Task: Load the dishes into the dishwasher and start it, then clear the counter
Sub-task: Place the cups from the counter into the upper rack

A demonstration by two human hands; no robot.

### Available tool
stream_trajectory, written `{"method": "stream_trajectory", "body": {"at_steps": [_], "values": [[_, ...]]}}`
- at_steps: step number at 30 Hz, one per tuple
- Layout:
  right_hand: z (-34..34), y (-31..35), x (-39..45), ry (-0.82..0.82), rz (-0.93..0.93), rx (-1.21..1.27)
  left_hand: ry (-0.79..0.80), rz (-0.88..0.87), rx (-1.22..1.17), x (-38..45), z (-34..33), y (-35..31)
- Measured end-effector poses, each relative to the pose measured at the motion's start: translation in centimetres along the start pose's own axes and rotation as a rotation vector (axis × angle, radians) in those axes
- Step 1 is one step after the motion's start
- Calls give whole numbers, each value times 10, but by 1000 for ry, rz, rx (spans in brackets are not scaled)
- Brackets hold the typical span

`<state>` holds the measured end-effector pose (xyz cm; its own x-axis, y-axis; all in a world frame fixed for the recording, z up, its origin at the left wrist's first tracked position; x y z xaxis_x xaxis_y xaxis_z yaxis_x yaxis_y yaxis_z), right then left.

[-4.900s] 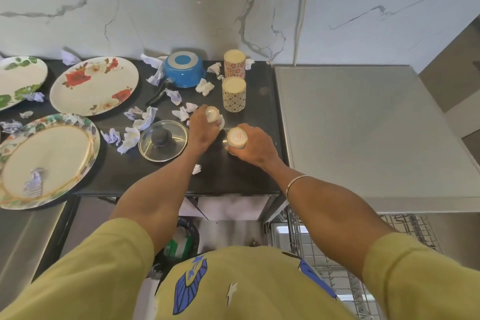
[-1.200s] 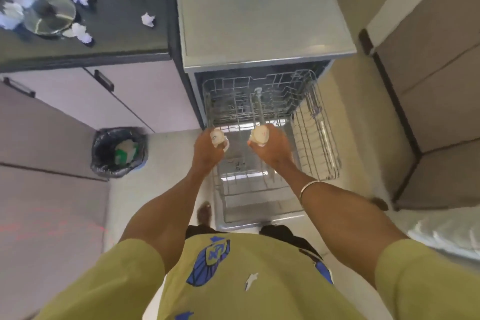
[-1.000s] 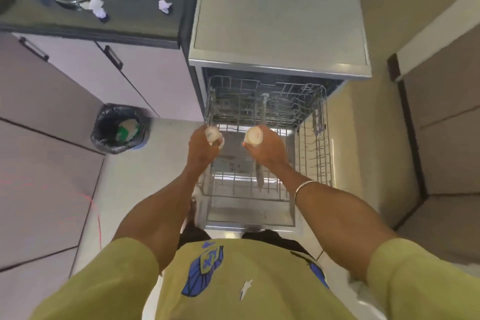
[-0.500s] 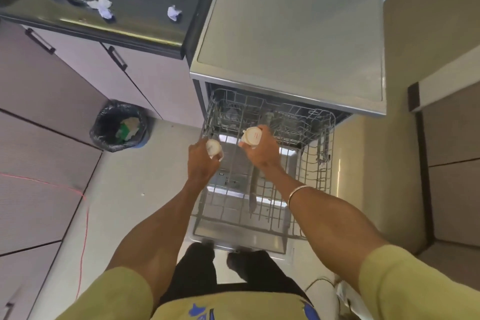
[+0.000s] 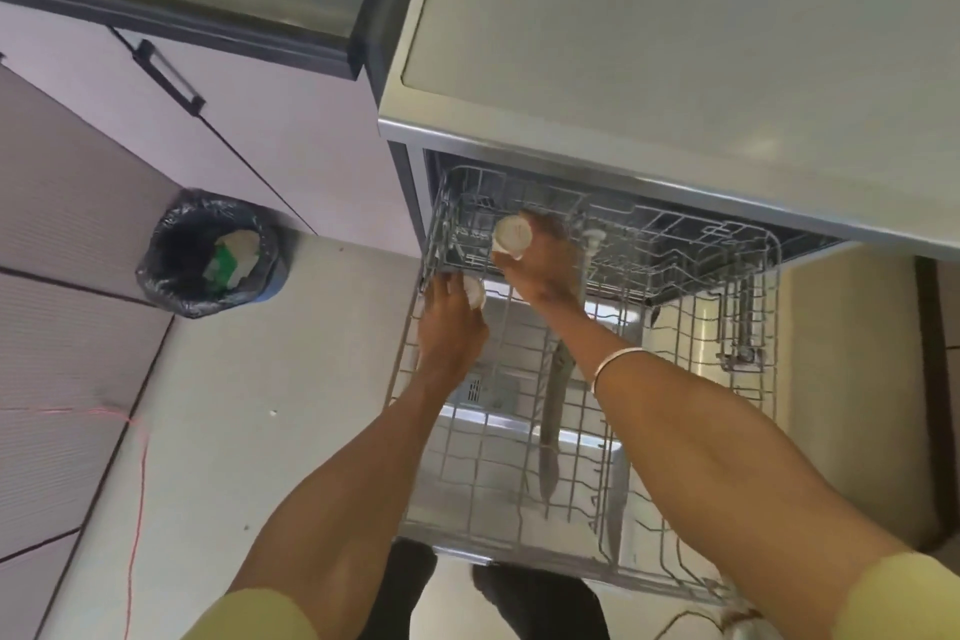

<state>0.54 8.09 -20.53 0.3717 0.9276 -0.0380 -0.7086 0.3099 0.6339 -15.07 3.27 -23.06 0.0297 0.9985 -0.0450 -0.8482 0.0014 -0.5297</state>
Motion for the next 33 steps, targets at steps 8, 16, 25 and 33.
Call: {"method": "stream_trajectory", "body": {"at_steps": [8,16,25,33], "values": [[-58,-3,31,-15,120,-30,80,-89,407,30,-17,-1],[-64,0,39,30,136,31,170,-100,491,38,-11,-14],[-78,1,47,169,131,87,177,-184,520,39,-8,-10],[-69,-7,50,284,117,-104,185,-188,445,25,-4,-6]]}}
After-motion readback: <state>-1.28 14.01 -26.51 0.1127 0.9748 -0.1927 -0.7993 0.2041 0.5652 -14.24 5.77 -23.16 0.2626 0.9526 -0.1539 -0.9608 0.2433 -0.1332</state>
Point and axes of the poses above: each hand's wrist, its own x-axis towards the middle knuckle, its own z-axis out of the back of the hand, y = z × x, the point moved 5 cm from there along x, towards the middle knuckle, and after that the axes turned 7 degrees about -y, right-handed, at the moved point
